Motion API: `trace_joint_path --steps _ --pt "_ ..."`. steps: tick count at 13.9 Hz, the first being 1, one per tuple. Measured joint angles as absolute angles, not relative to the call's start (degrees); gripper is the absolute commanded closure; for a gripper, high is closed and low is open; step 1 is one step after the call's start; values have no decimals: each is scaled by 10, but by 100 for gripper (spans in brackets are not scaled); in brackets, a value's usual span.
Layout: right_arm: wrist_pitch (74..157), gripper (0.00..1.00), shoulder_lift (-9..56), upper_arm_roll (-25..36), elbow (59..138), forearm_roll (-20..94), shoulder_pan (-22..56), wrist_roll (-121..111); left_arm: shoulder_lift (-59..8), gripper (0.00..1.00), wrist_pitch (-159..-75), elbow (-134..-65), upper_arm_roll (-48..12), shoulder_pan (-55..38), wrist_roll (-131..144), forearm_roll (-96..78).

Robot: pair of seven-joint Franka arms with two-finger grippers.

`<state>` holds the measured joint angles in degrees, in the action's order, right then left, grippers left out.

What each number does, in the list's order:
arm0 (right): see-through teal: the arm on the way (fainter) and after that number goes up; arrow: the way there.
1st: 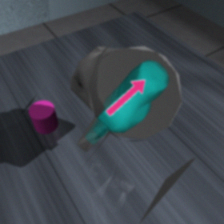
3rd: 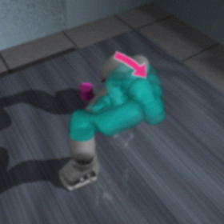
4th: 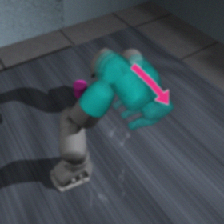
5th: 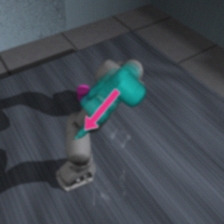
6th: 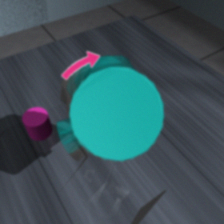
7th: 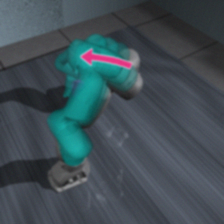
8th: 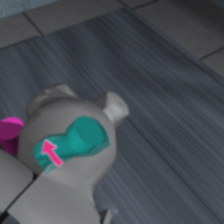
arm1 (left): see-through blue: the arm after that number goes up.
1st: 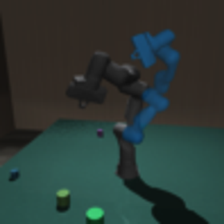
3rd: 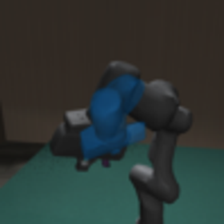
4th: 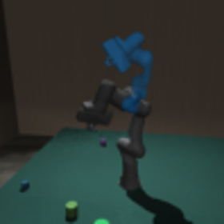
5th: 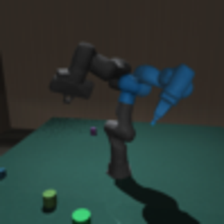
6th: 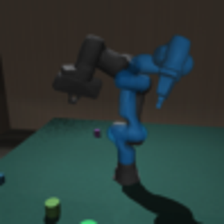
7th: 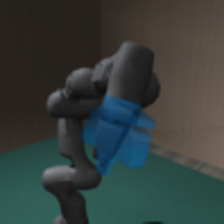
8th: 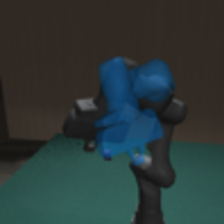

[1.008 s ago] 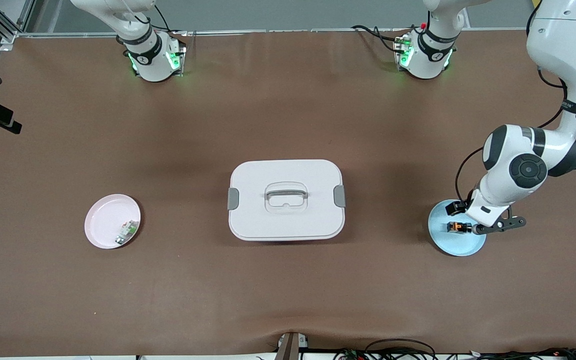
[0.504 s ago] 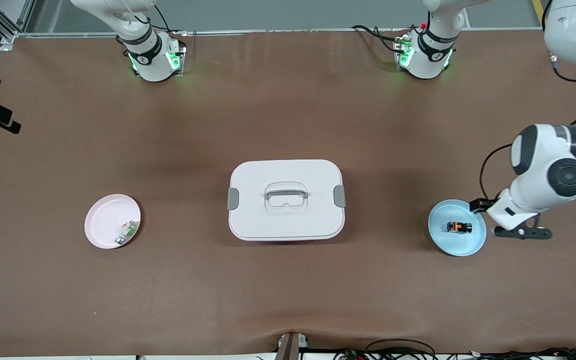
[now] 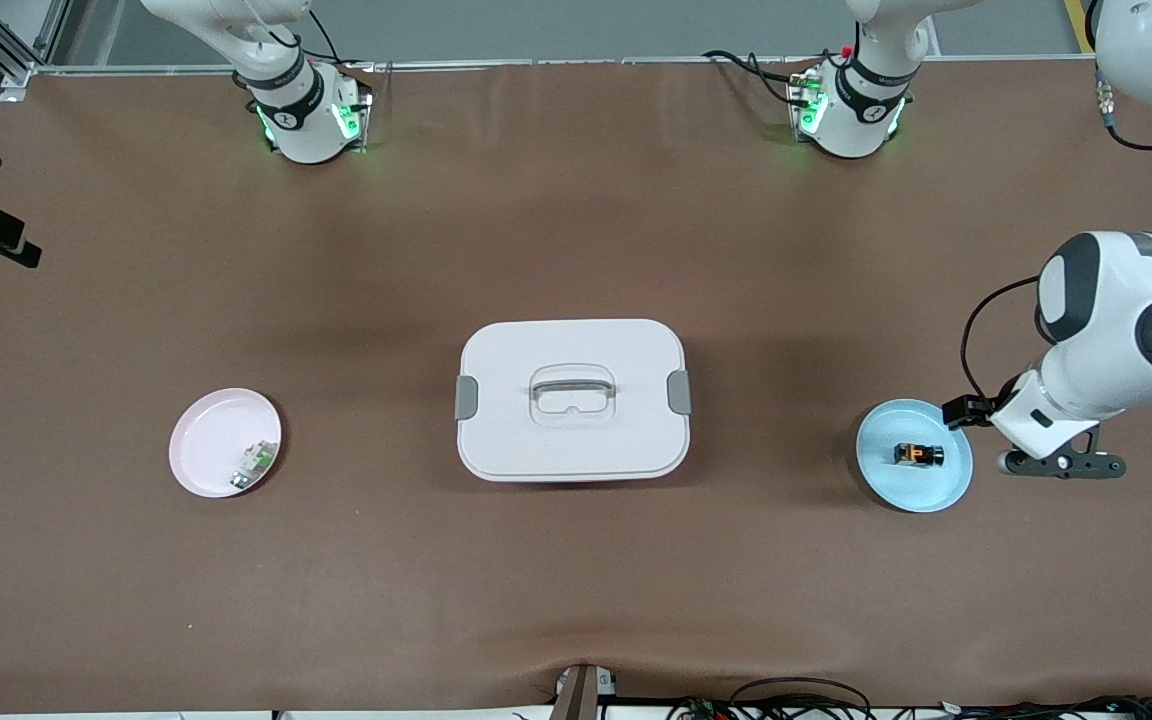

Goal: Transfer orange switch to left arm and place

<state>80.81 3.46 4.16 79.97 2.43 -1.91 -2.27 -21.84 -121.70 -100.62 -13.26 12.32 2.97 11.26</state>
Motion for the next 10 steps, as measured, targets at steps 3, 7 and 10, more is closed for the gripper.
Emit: trace_joint_path --steps 3,7,10 --pt "808 0 35 42 800 24 -19 -23 -190 0 -1216 -1005 -54 51 23 56" --pt "808 0 35 42 800 24 -19 -23 -143 0 -1181 -1002 -28 20 23 25" --pt "808 0 35 42 800 24 -19 -23 -97 0 -1138 -991 -27 20 23 5"
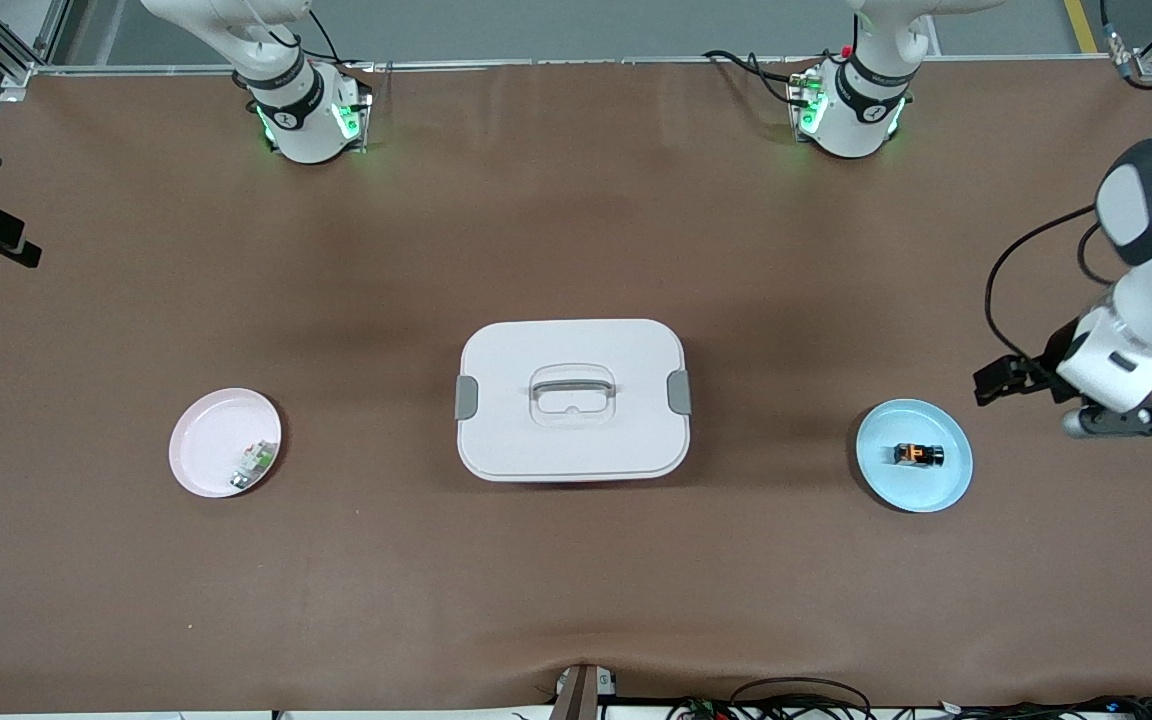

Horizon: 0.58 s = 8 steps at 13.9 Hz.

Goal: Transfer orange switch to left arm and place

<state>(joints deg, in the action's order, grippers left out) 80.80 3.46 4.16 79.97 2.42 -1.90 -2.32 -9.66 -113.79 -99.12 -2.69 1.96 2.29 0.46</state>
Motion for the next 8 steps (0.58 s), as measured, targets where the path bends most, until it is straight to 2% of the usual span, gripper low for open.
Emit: trace_joint_path --steps 4,8 --pt "808 0 35 42 800 24 -19 -23 -68 0 -1046 -943 -18 -1 24 -1" --pt "808 0 35 42 800 24 -19 -24 -64 0 -991 -913 -12 -11 24 -1"
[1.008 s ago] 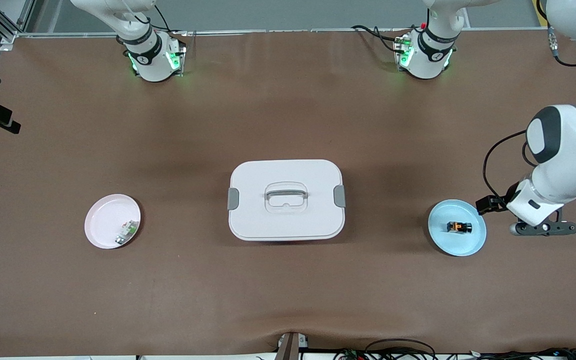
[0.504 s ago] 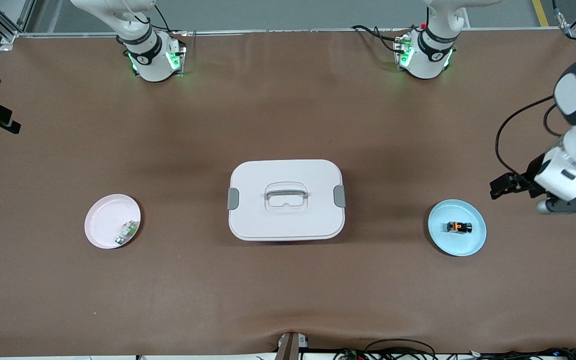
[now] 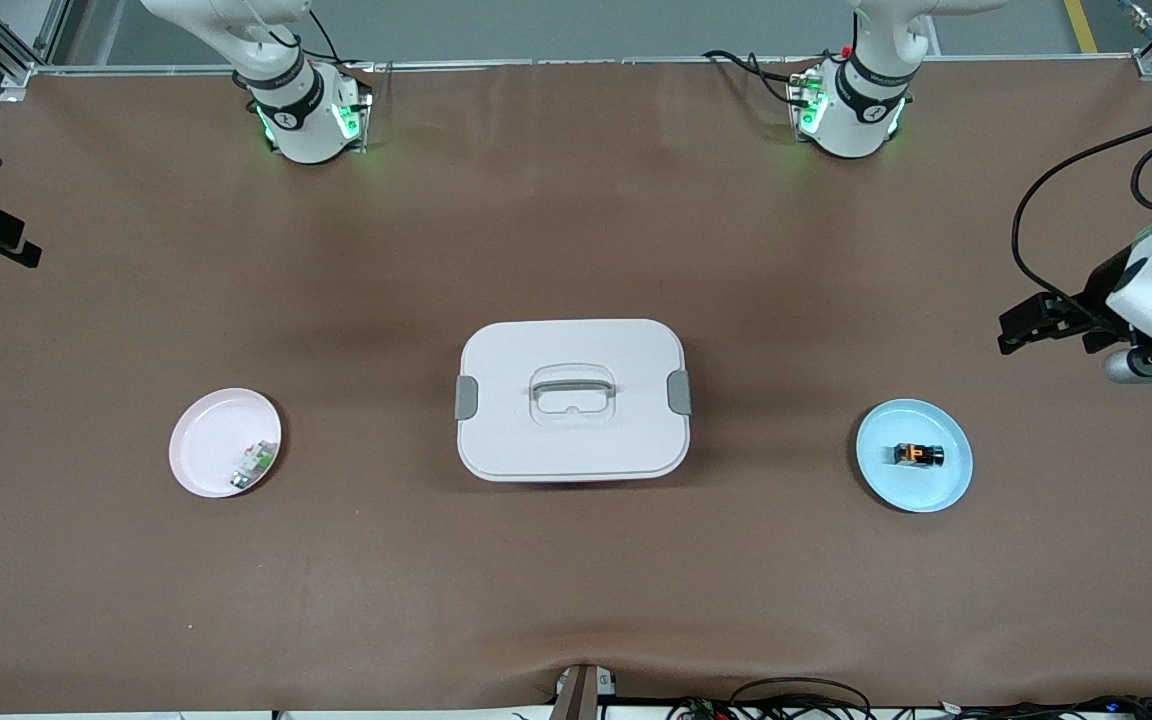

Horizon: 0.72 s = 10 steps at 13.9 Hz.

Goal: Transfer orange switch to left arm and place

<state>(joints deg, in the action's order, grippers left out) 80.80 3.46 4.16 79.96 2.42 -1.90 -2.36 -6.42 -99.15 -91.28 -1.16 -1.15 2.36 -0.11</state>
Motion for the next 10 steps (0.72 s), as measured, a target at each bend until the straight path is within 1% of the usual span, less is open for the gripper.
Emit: trace_joint_path --steps 5,10 --pt "808 0 35 42 800 24 -19 -24 -22 0 -951 -913 -7 -19 45 -19" --pt "808 0 35 41 800 24 -18 -24 21 0 -946 -962 -7 -20 36 -19"
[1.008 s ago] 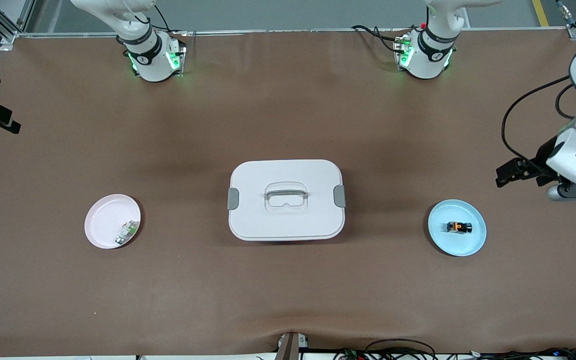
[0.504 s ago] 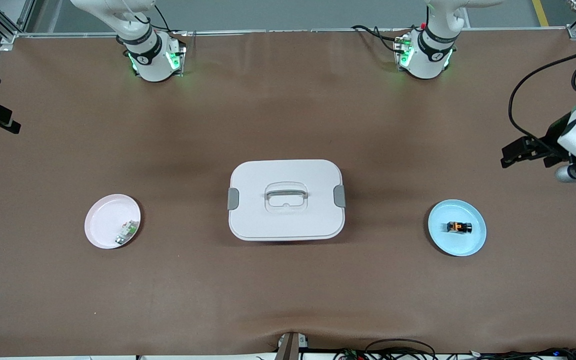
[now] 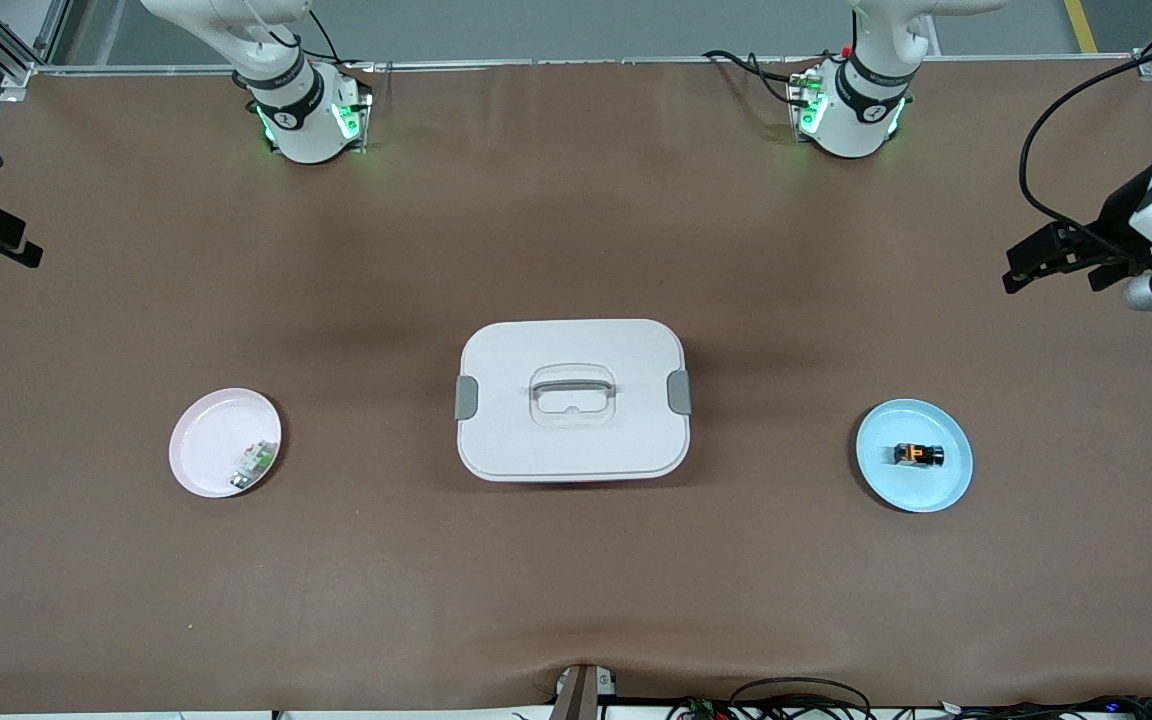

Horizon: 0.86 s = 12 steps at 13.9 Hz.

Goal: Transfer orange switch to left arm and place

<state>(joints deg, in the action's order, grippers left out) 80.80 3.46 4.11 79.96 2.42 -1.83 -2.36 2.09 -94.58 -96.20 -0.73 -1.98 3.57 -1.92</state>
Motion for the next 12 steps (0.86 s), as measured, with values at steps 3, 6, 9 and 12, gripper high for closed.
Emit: trace_joint_path --steps 3,6,9,12 --pt "808 0 35 41 800 24 -18 -24 49 0 -949 -991 -7 -21 32 -19" --pt "808 0 35 41 800 24 -18 -24 84 0 -984 -1034 -7 -22 32 -19" --pt "808 0 35 41 800 24 -18 -24 122 0 -1003 -1070 -4 -21 31 -19" --pt "808 0 35 41 800 24 -18 -24 125 0 -981 -1051 1 -19 12 -19"
